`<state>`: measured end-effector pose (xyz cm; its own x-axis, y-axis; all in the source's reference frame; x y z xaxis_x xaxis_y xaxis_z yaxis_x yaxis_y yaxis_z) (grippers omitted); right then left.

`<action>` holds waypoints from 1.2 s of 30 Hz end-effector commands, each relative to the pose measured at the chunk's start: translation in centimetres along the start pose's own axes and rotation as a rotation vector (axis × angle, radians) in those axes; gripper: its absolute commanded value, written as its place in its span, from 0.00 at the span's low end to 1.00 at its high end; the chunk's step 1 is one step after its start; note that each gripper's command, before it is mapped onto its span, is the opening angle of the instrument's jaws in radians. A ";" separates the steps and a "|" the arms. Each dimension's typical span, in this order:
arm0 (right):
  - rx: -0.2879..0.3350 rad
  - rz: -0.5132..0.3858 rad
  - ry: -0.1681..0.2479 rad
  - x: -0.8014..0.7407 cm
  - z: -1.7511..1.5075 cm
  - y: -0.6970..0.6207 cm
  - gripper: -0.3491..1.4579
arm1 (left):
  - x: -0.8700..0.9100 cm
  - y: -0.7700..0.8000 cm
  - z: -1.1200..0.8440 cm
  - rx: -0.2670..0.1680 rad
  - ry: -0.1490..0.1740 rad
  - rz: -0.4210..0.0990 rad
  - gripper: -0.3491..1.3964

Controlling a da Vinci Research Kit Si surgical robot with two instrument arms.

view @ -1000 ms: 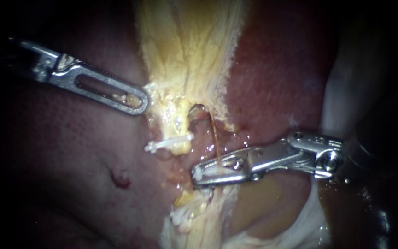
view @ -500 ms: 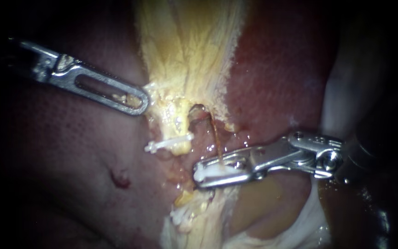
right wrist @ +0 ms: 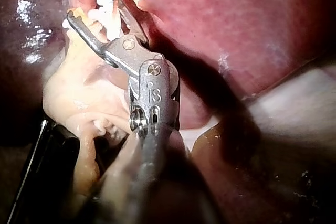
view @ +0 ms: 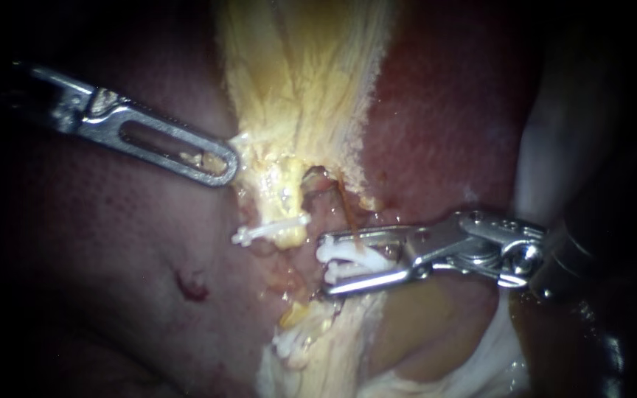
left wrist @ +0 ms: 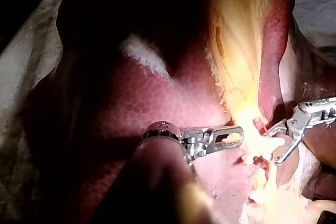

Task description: Going back second clip right tube

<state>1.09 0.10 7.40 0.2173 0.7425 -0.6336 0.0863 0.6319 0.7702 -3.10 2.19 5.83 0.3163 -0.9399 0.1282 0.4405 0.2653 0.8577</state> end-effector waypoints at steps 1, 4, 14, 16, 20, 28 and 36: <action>0.002 0.001 0.000 0.00 -0.02 -0.01 0.47 | 0.00 0.00 0.00 0.000 0.000 0.000 0.00; -0.001 0.071 -0.016 0.00 -0.12 -0.05 0.47 | 0.00 0.00 0.00 0.000 0.000 0.000 0.00; -0.065 0.185 -0.151 0.16 -0.34 -0.08 0.47 | 0.01 0.00 -0.01 0.000 0.000 0.000 0.00; -0.076 0.210 -0.151 0.20 -0.37 -0.09 0.47 | 0.01 0.00 -0.01 0.000 0.000 0.000 0.00; -0.126 0.254 -0.174 0.28 -0.39 -0.15 0.47 | 0.01 0.00 -0.01 0.000 0.000 0.000 0.00; -0.216 0.361 -0.163 0.43 -0.36 -0.37 0.47 | 0.01 0.00 -0.02 0.000 0.000 0.000 0.00; -0.224 0.331 -0.170 0.54 -0.42 -0.45 0.47 | 0.02 -0.01 -0.02 0.000 0.000 0.000 0.00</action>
<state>0.76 0.32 6.66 0.3639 0.8664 -0.3420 -0.2135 0.4349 0.8748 -3.08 2.17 5.81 0.3168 -0.9398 0.1284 0.4402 0.2656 0.8577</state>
